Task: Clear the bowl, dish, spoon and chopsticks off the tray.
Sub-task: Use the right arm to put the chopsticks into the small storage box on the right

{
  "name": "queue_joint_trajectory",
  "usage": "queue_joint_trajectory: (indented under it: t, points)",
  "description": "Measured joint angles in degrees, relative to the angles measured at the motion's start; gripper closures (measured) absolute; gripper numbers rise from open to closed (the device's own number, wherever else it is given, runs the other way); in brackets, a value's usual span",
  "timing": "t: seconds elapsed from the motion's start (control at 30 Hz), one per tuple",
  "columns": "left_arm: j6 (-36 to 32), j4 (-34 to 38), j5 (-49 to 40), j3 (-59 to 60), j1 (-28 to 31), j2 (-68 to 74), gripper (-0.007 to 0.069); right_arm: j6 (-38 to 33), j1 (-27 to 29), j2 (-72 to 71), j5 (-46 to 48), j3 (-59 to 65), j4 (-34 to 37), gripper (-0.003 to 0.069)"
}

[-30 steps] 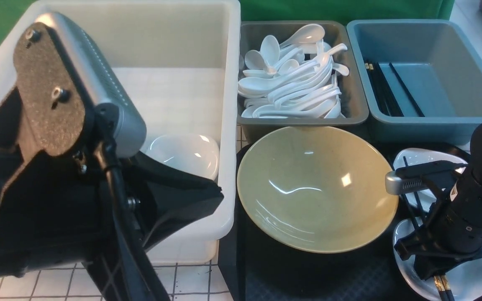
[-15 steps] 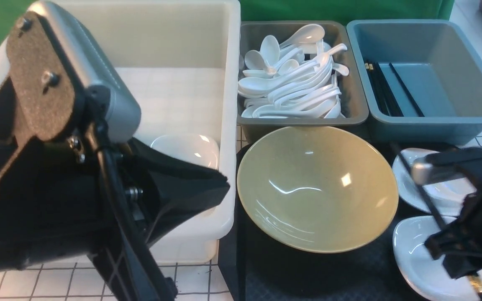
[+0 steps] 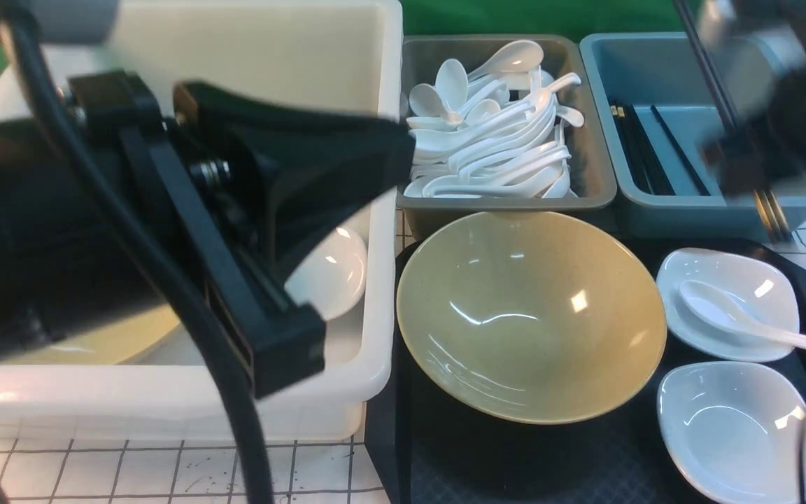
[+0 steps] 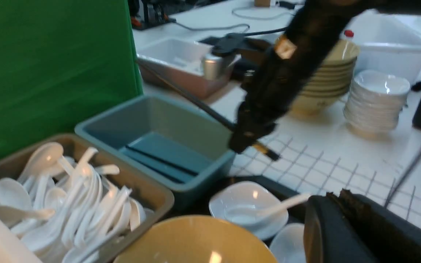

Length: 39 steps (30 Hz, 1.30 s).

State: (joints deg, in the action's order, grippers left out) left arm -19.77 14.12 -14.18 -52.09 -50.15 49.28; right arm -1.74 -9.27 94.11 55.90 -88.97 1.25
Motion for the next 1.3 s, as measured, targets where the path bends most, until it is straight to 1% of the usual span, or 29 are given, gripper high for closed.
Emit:
queue_joint_trajectory:
  t: [0.1, 0.13, 0.23, 0.37, 0.43, 0.5, 0.6, 0.73, 0.8, 0.9, 1.13, 1.2, 1.3]
  points:
    - [0.0, 0.0, 1.1, 0.0, 0.0, 0.0, 0.0625, -1.6, 2.7, 10.4, -0.2, -11.7, 2.0, 0.0541]
    - [0.0, 0.0, 1.1, 0.0, 0.0, 0.0, 0.0625, -1.6, 2.9, 11.1, -0.2, -12.5, 2.1, 0.0541]
    - [0.3, 0.0, 1.5, 0.0, 0.0, 0.0, 0.0625, -1.6, 5.3, 22.5, -0.2, -25.6, 3.5, 0.0541]
    - [1.6, 0.0, 1.8, 0.0, 0.0, 0.0, 0.0625, -0.2, 7.4, 34.5, 0.9, -39.4, 4.6, 0.0541]
    - [1.9, 0.0, 1.9, 0.0, 0.0, 0.0, 0.0625, 1.3, 7.8, 39.1, 1.1, -44.0, 4.6, 0.0541]
    - [2.2, 0.0, 1.9, 0.0, 0.0, 0.0, 0.0625, 2.1, 8.1, 41.3, 0.8, -45.7, 4.7, 0.0541]
    - [2.5, 0.0, 1.9, 0.0, 0.0, 0.0, 0.0625, 2.8, 8.1, 44.2, -2.0, -46.5, 4.7, 0.0541]
    - [2.7, 0.0, 1.6, 0.0, 0.0, 0.0, 0.0625, 1.4, 8.1, 45.6, -3.4, -46.5, 4.7, 0.0539]
    - [3.3, 0.0, 1.3, 0.0, 0.0, 0.0, 0.0625, 1.2, 8.1, 46.5, -3.3, -46.5, 4.7, 0.0526]
    - [4.3, 0.0, 1.2, 0.0, 0.0, 0.0, 0.0625, 1.2, 8.1, 47.3, -3.3, -46.4, 4.7, 0.0473]
    - [4.6, 0.0, 0.5, 0.0, 0.0, 0.0, 0.0625, 1.1, 8.1, 47.4, -1.2, -46.3, 4.7, 0.0187]
    - [4.6, 0.0, -0.6, 0.0, 0.0, 0.0, 0.0625, 0.6, 8.1, 46.5, 1.4, -46.2, 4.7, 0.0141]
    - [4.6, -0.1, -2.4, 0.0, 0.0, 0.0, 0.0625, -0.9, 8.1, 43.3, 6.0, -45.9, 4.7, 0.0130]
